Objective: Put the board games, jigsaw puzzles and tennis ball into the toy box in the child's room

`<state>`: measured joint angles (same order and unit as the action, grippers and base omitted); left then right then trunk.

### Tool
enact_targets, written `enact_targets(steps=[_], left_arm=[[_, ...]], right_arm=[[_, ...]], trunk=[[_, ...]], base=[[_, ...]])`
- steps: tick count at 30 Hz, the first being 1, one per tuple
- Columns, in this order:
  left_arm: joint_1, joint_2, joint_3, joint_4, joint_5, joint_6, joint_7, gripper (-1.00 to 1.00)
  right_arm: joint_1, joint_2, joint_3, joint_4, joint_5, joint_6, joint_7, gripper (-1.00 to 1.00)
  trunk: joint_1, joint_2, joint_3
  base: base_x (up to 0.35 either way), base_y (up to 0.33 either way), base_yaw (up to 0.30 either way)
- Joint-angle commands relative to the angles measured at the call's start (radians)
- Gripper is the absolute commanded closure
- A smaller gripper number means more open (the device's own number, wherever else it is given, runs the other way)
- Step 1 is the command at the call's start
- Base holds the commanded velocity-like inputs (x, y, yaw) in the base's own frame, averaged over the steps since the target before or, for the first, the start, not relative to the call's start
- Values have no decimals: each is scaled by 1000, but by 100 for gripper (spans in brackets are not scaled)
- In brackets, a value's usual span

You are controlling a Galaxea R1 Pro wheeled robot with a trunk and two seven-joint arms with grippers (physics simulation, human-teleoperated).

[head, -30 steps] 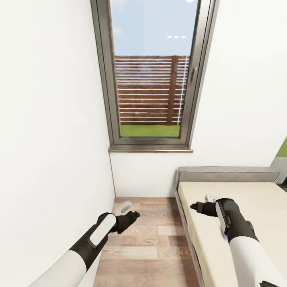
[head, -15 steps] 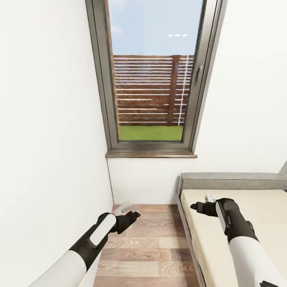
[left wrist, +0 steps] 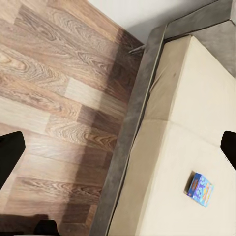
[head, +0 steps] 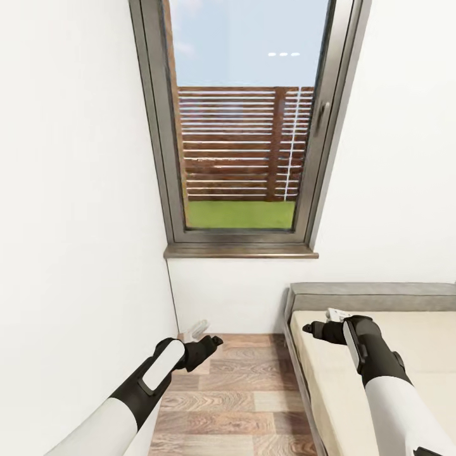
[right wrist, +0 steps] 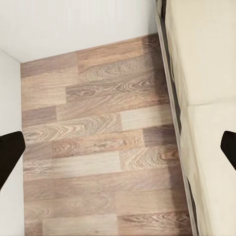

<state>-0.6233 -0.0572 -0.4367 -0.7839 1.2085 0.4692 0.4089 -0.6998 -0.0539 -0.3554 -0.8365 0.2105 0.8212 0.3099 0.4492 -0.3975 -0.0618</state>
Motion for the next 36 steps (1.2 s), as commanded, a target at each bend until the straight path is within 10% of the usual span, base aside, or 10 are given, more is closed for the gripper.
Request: enact_targets(steps=[1, 36], left_arm=[[-1, 0, -2, -2, 10, 0, 9, -100], [3, 3, -1, 0, 10, -3, 8, -100]], right_arm=[[-1, 0, -3, -1, 10, 3, 9, -100], [-1, 1, -5, -3, 10, 13, 12, -100]], trunk=[[1, -2, -2], [1, -2, -2]], base=[[57, 0, 0], [83, 0, -1]])
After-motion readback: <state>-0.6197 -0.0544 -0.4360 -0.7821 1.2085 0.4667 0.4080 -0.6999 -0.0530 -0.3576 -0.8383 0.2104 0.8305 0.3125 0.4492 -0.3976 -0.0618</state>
